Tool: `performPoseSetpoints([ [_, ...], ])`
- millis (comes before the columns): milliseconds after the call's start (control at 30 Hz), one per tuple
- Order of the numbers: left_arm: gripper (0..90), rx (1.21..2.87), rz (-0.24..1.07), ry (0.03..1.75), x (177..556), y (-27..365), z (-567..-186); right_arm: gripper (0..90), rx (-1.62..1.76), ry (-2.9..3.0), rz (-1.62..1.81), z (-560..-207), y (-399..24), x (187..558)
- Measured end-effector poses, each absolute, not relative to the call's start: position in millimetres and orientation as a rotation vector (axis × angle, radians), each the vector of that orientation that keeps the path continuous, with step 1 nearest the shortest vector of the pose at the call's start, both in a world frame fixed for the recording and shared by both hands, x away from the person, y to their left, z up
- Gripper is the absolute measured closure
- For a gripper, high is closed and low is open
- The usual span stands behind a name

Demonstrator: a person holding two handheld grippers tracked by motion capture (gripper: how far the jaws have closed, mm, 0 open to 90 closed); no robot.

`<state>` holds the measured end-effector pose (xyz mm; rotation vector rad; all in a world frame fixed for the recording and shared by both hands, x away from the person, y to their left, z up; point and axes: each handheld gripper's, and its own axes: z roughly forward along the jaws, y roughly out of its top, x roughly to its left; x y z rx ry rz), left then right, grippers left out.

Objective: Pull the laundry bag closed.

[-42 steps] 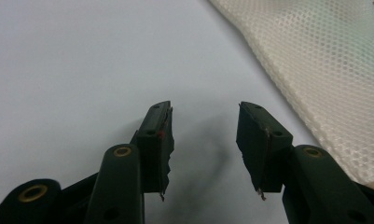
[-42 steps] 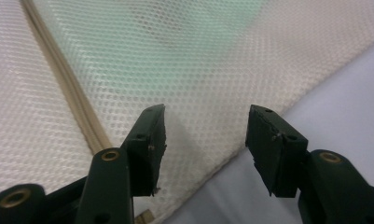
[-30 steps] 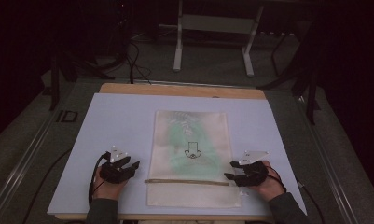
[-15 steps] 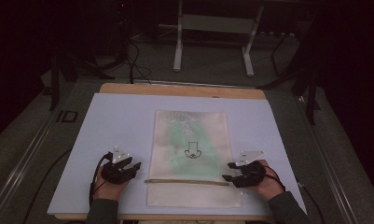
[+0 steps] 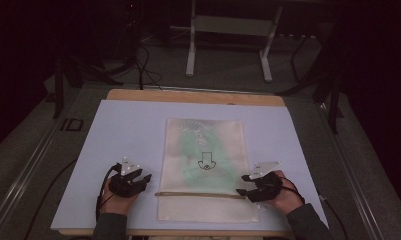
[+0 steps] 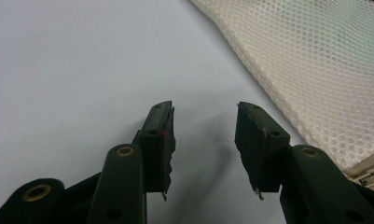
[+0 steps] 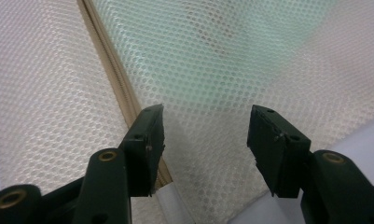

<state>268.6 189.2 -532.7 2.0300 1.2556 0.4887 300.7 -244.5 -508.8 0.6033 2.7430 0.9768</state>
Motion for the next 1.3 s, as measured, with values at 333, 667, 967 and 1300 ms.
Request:
performPoseSetpoints([
  [333, 56.1, 2.037, 0.489, 1.247, 268.1, 188.2, -532.7, 45.5, 0.567, 2.764, 0.972, -506.0, -238.2, 299.8],
  [667, 56.0, 2.035, 0.490, 1.247, 268.0, 188.1, -532.6, 44.9, 0.519, 2.784, 0.965, -502.4, -228.7, 300.3],
  [967, 56.0, 2.036, 0.488, 1.247, 267.9, 187.9, -532.6, 44.9, 0.477, 2.801, 0.960, -498.5, -219.9, 299.7],
  [1300, 56.0, 2.035, 0.486, 1.247, 267.9, 188.0, -532.4, 45.0, 0.436, 2.816, 0.954, -497.5, -210.3, 300.1],
])
